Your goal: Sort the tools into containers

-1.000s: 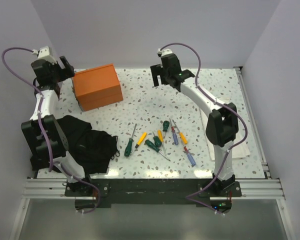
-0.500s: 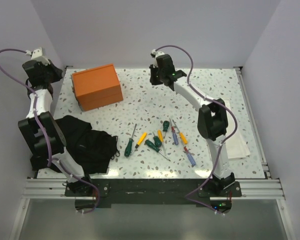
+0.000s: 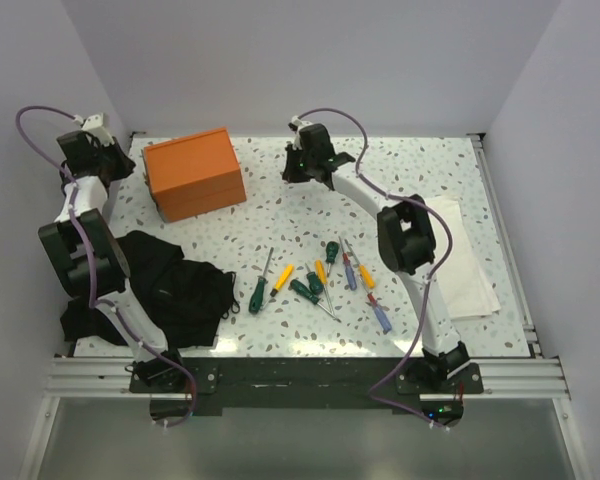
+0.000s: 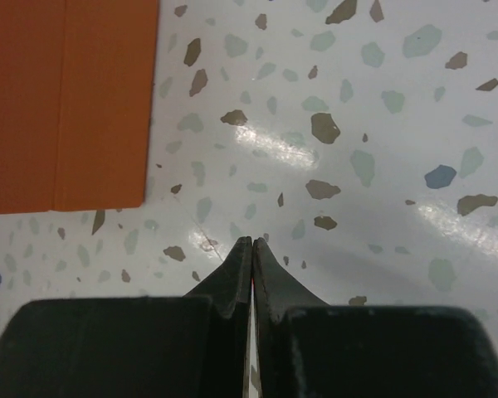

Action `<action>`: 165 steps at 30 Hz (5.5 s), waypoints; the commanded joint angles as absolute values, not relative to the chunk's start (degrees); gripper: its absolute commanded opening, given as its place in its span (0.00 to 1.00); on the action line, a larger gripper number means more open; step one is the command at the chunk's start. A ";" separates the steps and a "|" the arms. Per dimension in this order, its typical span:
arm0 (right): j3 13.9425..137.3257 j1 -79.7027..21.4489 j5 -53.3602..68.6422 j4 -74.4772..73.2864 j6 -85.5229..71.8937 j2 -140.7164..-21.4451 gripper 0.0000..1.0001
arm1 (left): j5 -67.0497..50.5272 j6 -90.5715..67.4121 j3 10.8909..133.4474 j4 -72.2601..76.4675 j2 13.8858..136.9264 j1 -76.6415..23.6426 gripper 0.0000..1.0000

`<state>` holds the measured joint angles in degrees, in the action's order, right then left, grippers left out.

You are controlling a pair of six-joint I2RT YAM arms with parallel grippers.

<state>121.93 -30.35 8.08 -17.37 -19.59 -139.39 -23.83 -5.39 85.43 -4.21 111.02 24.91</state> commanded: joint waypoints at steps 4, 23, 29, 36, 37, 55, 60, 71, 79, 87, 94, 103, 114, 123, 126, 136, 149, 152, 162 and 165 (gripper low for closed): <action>125.42 -30.85 9.76 -14.85 -19.51 -138.16 0.00 | -26.89 3.77 83.69 -6.77 110.04 17.59 0.00; 115.14 -23.30 -12.47 -20.74 -8.80 -122.70 0.00 | -31.20 -6.23 75.85 1.84 108.01 -2.01 0.00; 112.07 -22.15 -15.22 -17.41 -3.44 -114.36 0.00 | -30.24 -10.81 79.62 3.95 111.44 -8.25 0.00; 107.85 -22.41 1.91 -20.12 -5.53 -112.15 0.01 | -29.01 -12.83 87.87 4.48 117.94 -12.74 0.00; 106.88 -22.76 4.54 -20.39 -5.80 -112.41 0.01 | -28.83 -12.83 88.76 4.83 118.47 -13.18 0.00; 106.61 -24.17 7.29 -21.36 -7.03 -115.93 0.32 | -15.81 -18.46 88.69 -7.90 113.03 -7.30 0.64; 105.56 -24.26 7.38 -22.32 -7.29 -116.72 0.52 | -22.84 -18.10 86.40 -7.56 115.04 -7.56 0.81; 103.45 -24.43 5.80 -23.03 -7.29 -115.84 0.56 | -25.93 -20.48 91.66 -5.80 122.43 -10.72 0.80; 102.75 -24.70 4.75 -22.85 -6.59 -115.75 0.57 | -22.50 -21.45 90.70 -6.06 123.84 -11.78 0.77; 101.60 -24.78 1.77 -23.11 -5.89 -116.28 0.57 | -17.17 -21.71 90.88 -7.11 125.07 -14.15 0.77; 101.78 -24.61 -13.96 -23.29 -3.52 -118.12 0.58 | -3.34 -20.04 92.02 -13.53 124.72 -14.33 0.78; 100.99 -22.33 -14.59 -25.14 -5.19 -120.67 0.58 | -2.64 -18.90 87.90 -15.11 119.45 -8.53 0.78; 101.43 -22.15 -11.70 -24.35 -5.89 -121.29 0.58 | -4.20 -17.14 77.70 -12.58 109.87 -3.60 0.80; 101.34 -22.76 -6.69 -18.73 -1.85 -112.77 0.65 | -20.39 -14.78 83.93 -8.17 102.58 -3.52 0.86; 100.46 -22.85 -3.09 -18.72 1.39 -108.48 0.68 | -20.13 -12.58 84.20 -8.78 99.41 -3.52 0.90; 75.25 -24.26 27.33 -17.92 26.61 -89.41 0.70 | -16.17 -13.62 78.49 -8.09 96.41 -3.52 0.86; 62.14 -28.65 28.04 -29.53 40.52 -87.54 0.61 | -7.04 -14.41 74.98 -8.70 94.13 -3.52 0.84; 61.79 -30.05 25.59 -26.56 37.63 -89.11 0.61 | -5.71 -14.33 73.39 -8.70 92.73 -3.52 0.84; 67.67 -30.94 8.37 -16.87 8.45 -96.41 0.58 | -3.44 -13.98 69.35 -8.00 87.98 -3.52 0.84; 68.64 -31.11 6.77 -17.93 5.81 -97.73 0.59 | -2.46 -13.71 68.47 -7.82 86.93 -3.52 0.85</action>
<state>65.01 -30.48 12.62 -20.43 14.09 -97.65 -4.97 -13.96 69.47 -10.11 90.00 -3.44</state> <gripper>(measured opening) 0.585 0.844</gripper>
